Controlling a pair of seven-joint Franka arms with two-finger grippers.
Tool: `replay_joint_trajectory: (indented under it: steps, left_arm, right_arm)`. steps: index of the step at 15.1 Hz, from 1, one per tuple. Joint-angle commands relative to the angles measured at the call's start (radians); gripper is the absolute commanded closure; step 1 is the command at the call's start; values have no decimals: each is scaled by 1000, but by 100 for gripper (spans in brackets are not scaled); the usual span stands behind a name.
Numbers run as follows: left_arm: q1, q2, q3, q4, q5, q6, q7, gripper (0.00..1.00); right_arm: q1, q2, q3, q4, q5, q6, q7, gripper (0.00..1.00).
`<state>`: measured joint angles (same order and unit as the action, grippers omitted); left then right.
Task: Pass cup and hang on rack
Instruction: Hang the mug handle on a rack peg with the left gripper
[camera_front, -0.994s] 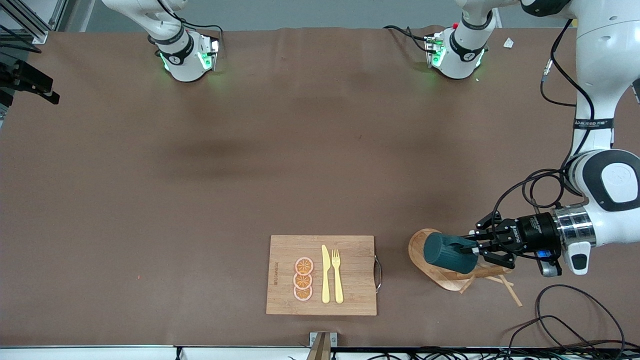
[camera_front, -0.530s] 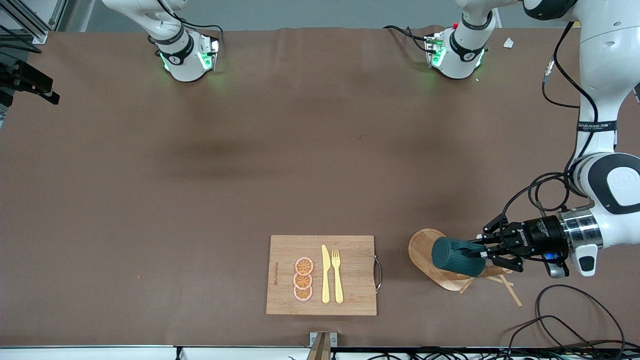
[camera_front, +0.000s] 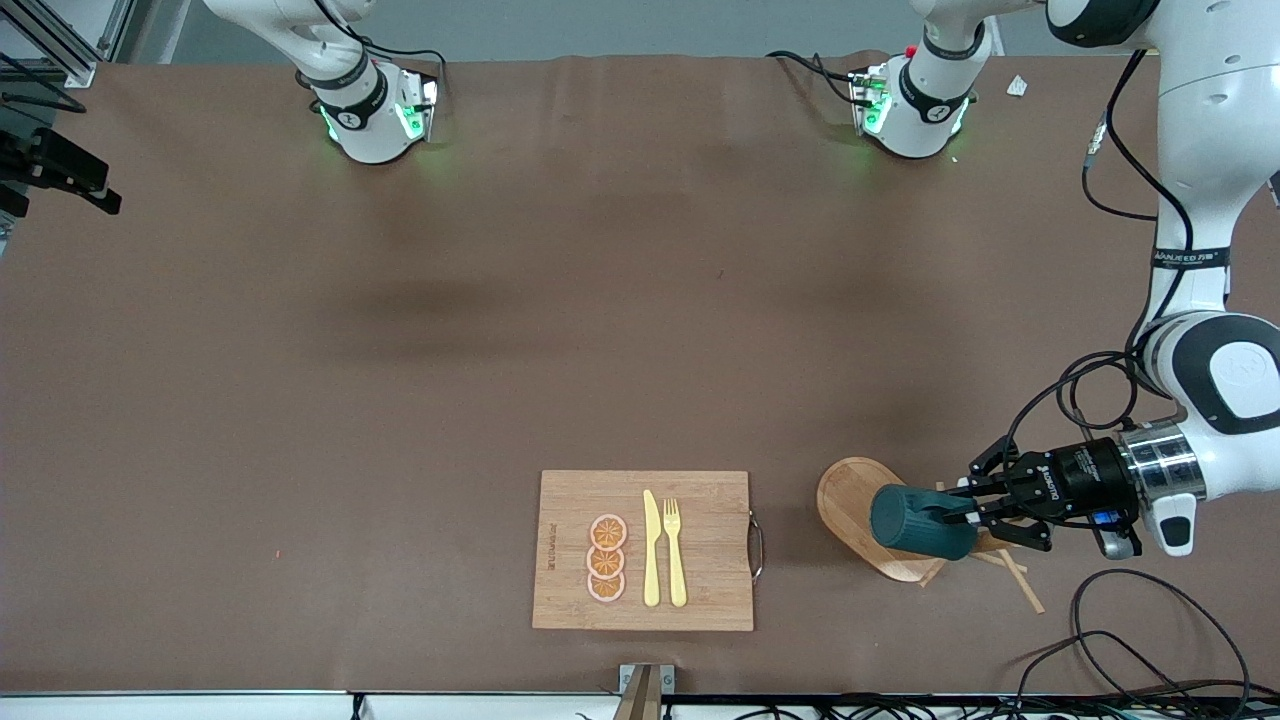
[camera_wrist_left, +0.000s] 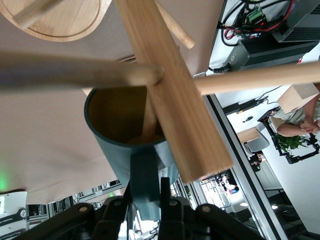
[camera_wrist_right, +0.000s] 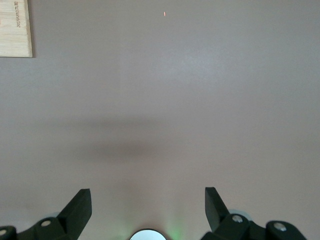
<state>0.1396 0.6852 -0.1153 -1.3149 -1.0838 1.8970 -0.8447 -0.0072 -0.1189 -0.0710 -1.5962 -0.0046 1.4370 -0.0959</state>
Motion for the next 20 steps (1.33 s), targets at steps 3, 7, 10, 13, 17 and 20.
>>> replay_joint_trajectory:
  steps: [3, 7, 10, 13, 17, 20]
  left_arm:
    - [21, 8, -4, 6, -25, 1, 3, 91]
    - [21, 10, -4, 6, -25, 2, 1, 83]
    - [21, 10, -4, 6, -25, 2, -2, 16]
    - [23, -1, -6, 9, -27, 1, -4, 0]
    - [18, -56, -7, 9, -15, -10, -51, 0]
    - [8, -124, -29, 9, 144, -12, -77, 0]
  right_arm:
    - [-10, -11, 2, -24, -2, 9, -2, 0]
    - [-7, -11, 2, -22, -3, 14, -4, 0]
    - [-8, -11, 2, -22, -3, 14, -2, 0]
    - [-5, -10, 5, -19, -3, 16, -2, 0]
    - [-5, -11, 4, -18, -3, 25, -4, 0]
    - [-8, -10, 2, -19, -3, 25, -4, 0]
